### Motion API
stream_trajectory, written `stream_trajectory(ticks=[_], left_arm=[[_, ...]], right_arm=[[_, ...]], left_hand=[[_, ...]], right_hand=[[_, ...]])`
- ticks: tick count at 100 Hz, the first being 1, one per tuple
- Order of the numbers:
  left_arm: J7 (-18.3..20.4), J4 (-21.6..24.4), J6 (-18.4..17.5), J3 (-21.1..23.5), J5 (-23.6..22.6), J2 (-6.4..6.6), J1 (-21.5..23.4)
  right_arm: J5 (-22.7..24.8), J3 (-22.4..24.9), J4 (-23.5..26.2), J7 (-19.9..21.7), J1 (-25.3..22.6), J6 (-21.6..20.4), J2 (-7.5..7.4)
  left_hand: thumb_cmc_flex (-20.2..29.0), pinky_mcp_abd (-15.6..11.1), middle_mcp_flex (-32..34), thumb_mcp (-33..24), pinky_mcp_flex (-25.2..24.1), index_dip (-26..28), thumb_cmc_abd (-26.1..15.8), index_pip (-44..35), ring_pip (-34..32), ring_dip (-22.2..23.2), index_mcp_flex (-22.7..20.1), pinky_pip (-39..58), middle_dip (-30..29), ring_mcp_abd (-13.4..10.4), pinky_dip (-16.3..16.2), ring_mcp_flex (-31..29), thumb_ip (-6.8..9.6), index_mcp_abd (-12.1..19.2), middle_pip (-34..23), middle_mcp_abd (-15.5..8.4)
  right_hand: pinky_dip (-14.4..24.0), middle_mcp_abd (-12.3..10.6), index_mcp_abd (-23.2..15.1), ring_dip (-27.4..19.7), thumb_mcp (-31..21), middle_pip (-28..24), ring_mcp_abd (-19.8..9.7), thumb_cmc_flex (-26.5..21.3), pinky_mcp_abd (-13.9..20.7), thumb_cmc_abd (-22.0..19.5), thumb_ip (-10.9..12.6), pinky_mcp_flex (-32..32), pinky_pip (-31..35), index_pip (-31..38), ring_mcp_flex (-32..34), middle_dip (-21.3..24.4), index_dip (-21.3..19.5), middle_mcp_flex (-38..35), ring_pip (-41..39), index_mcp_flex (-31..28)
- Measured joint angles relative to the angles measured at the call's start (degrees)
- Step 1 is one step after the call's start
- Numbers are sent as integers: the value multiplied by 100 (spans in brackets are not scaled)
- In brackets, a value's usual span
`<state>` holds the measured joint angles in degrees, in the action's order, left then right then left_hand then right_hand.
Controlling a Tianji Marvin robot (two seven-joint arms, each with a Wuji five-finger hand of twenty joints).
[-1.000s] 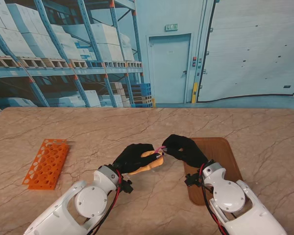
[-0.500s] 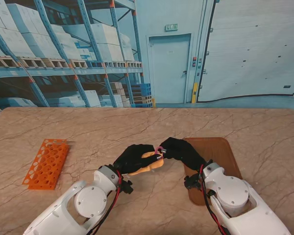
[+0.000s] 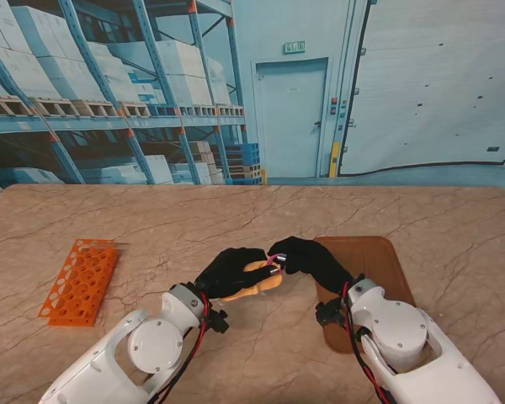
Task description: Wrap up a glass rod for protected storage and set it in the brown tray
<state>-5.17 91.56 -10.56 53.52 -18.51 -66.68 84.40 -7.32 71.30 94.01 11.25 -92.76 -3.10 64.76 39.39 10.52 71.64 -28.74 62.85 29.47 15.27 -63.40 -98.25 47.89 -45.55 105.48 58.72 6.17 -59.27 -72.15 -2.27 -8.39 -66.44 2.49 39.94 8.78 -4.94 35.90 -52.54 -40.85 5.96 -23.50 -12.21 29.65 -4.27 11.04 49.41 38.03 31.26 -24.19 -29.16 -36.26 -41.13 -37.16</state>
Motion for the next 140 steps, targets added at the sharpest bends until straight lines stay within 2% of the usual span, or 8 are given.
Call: stream_trajectory(ticks=[23,64,71,81,91,113,126,140], left_arm=[[0,-26,15,-18,0,3,-7],[104,-14,20,-3,39,30,-20],[113,-11,14,1,47,30,-18],[117,-11,-25,-2,23,33,-19],[80,-15,-43,-12,18,32,-22],[-71,-21,-31,-2,50,3,-6],[-87,-22,-26,-1,50,-4,-2],[-91,-22,-21,0,50,-8,-1]], right_arm=[[-169,31,24,97,-7,21,0],[-107,46,138,-132,-82,202,54],[4,46,134,-131,-82,185,52],[17,45,119,-127,-81,175,45],[3,43,111,-104,-80,170,42],[-107,92,53,346,-78,89,-18],[-221,108,28,428,-77,83,-55],[-272,116,27,448,-78,104,-60]], left_hand=[[0,0,12,-12,1,0,2,0,-1,0,-1,0,0,0,-1,-4,-9,0,0,0],[-101,0,14,-149,2,71,0,-38,-3,0,-1,0,13,-10,-4,-4,-2,0,-48,-34],[-107,0,14,-205,2,142,0,-149,-5,0,-1,0,13,-11,-4,-4,-2,0,-99,-35],[-240,0,15,-351,2,212,0,-232,-12,0,-1,0,13,-18,-4,-4,-2,0,-151,-58],[-242,0,16,-398,2,217,0,-259,-13,0,-1,0,13,-18,-4,-4,-5,0,-153,-58],[-303,0,17,-423,2,217,1,-290,-21,0,-1,0,13,-19,-4,-5,-5,0,-194,-71],[-304,0,18,-424,2,218,1,-291,-23,0,-1,0,13,-19,-4,-5,-5,0,-198,-73],[-304,0,18,-423,2,219,1,-292,-24,0,0,0,13,-19,-4,-5,-5,0,-199,-74]], right_hand=[[76,-9,-393,0,67,0,-1,-868,0,209,-170,17,-75,1530,0,0,867,-260,6,-641],[79,-12,-355,6,-123,-83,-1,-1200,8,63,-146,32,-77,1726,101,-5,167,-352,-69,-689],[79,-12,-277,6,-244,-175,-1,-1178,8,66,-25,32,-77,1766,101,-75,-35,-424,-76,-688],[79,-12,-235,8,-378,-420,-1,-894,14,67,720,31,-77,1894,108,-251,-567,-465,-135,-685],[79,-11,-157,12,-378,-506,-1,-829,16,68,1121,28,-77,1993,108,-359,-802,-465,-137,-660],[79,-11,-157,13,-377,-508,-1,-837,17,72,1097,24,-77,2074,109,-367,-416,-465,-138,-480],[80,-11,-237,13,-571,-508,-4,-853,17,349,636,22,-77,2081,109,-367,-237,-465,-138,-458],[80,-11,-238,13,-629,-508,-4,-872,17,349,517,23,-120,2081,109,-367,-132,-465,-138,-487]])
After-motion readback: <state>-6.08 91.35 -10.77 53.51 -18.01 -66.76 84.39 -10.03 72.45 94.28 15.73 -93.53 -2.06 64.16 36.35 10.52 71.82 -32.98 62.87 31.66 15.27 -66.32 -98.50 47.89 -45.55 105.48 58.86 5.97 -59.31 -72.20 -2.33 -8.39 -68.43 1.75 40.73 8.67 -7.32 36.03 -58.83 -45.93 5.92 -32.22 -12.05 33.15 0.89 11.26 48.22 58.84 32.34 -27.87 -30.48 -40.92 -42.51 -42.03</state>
